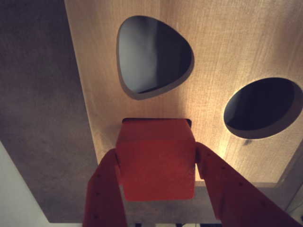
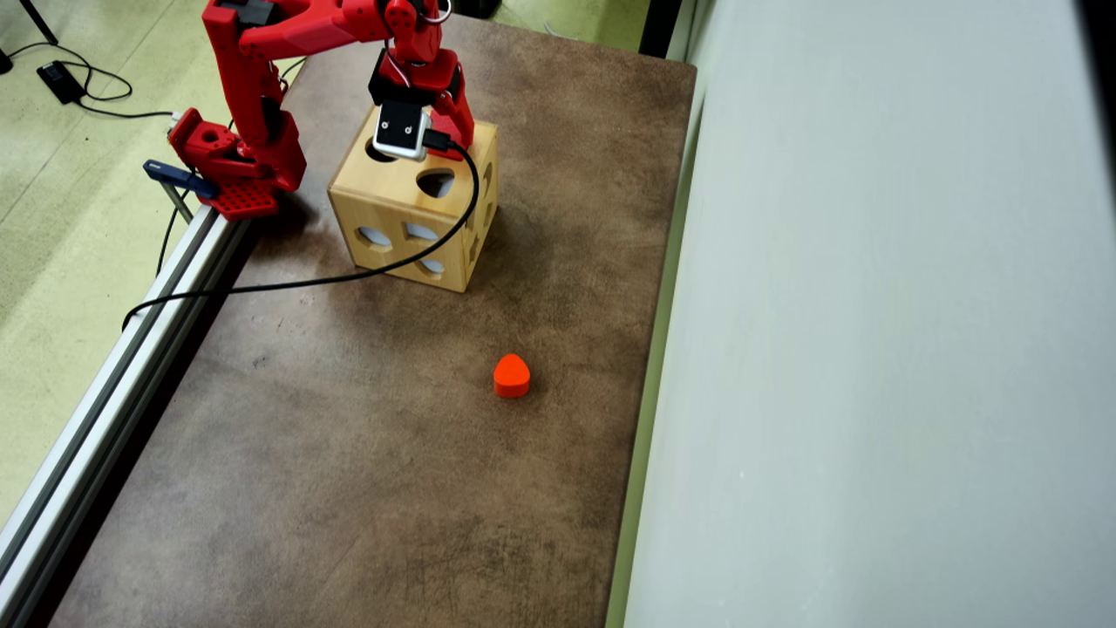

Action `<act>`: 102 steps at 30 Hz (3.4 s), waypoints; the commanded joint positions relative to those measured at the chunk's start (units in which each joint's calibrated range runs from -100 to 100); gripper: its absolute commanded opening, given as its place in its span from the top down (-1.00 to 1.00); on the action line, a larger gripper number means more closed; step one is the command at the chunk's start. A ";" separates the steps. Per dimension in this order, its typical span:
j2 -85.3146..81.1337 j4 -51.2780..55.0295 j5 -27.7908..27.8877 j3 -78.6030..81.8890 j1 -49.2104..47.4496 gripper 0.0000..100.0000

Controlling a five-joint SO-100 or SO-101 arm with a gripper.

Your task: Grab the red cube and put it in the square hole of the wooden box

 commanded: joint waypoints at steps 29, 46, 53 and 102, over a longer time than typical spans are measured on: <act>-6.74 -4.09 4.25 -1.51 1.08 0.35; -42.15 -3.61 4.64 -1.06 1.97 0.41; -57.87 -3.29 4.49 7.17 2.56 1.00; -100.50 -3.29 4.20 40.35 5.90 0.81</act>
